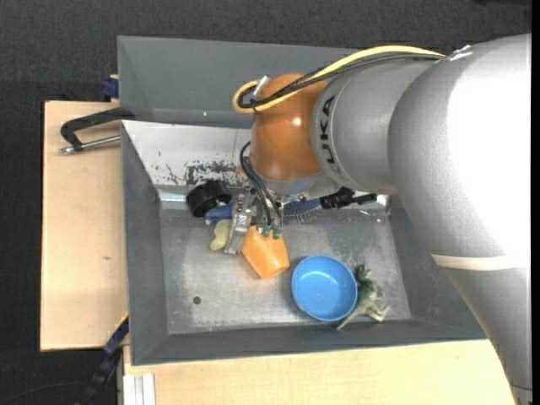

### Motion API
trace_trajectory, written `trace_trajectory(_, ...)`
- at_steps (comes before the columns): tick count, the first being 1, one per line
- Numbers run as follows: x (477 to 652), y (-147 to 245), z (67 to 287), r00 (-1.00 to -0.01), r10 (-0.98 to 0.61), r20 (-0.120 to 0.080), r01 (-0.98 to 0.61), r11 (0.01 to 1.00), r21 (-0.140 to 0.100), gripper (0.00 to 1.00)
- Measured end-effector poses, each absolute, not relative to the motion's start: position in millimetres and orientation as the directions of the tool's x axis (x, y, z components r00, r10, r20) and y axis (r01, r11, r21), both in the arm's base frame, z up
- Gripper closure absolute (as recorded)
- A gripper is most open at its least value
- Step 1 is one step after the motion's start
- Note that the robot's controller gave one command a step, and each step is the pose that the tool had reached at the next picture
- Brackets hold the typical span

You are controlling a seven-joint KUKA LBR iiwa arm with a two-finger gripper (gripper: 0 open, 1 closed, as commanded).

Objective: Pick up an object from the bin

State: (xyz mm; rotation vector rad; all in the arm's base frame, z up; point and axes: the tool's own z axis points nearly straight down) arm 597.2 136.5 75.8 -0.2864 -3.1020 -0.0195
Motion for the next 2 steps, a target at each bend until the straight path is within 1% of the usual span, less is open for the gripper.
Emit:
trace_trajectory(1, 598.5, 147, 76, -0.966, 0.258, 0.027, 0.258, 0.966, -0.005, 1.00)
trace_trajectory(2, 592.4, 159, 193, -0.956, 0.293, -0.011, 0.292, 0.956, 0.009, 1.00)
